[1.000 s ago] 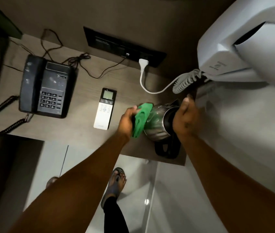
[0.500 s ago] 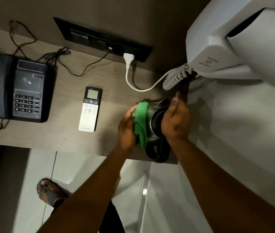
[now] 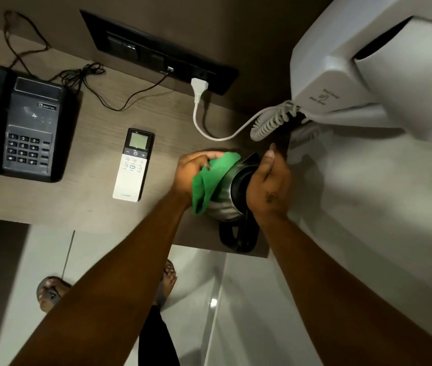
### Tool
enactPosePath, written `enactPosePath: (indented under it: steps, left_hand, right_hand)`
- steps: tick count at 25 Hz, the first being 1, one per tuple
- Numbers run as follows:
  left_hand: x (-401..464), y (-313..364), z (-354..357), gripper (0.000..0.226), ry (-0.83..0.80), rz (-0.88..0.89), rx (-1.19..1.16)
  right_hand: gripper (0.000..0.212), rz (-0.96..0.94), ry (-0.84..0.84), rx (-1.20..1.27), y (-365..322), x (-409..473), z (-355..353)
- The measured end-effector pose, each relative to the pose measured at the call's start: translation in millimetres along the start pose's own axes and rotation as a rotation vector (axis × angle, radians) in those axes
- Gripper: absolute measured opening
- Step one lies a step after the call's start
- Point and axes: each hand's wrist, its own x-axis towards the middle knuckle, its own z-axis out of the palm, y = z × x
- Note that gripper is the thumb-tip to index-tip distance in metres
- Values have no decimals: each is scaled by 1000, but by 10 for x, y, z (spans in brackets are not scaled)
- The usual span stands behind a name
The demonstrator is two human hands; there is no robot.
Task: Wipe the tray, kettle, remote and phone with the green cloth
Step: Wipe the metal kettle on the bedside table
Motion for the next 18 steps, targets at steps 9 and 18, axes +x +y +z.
enactPosePath:
  steps: [9, 18]
  left_hand:
    - [139, 157, 59, 45, -181, 137, 310]
    - [130, 94, 81, 40, -141, 239, 371]
  right_hand:
    - [45, -9, 18, -15, 1, 4, 9]
    - [44, -28, 5, 8, -30, -15, -16]
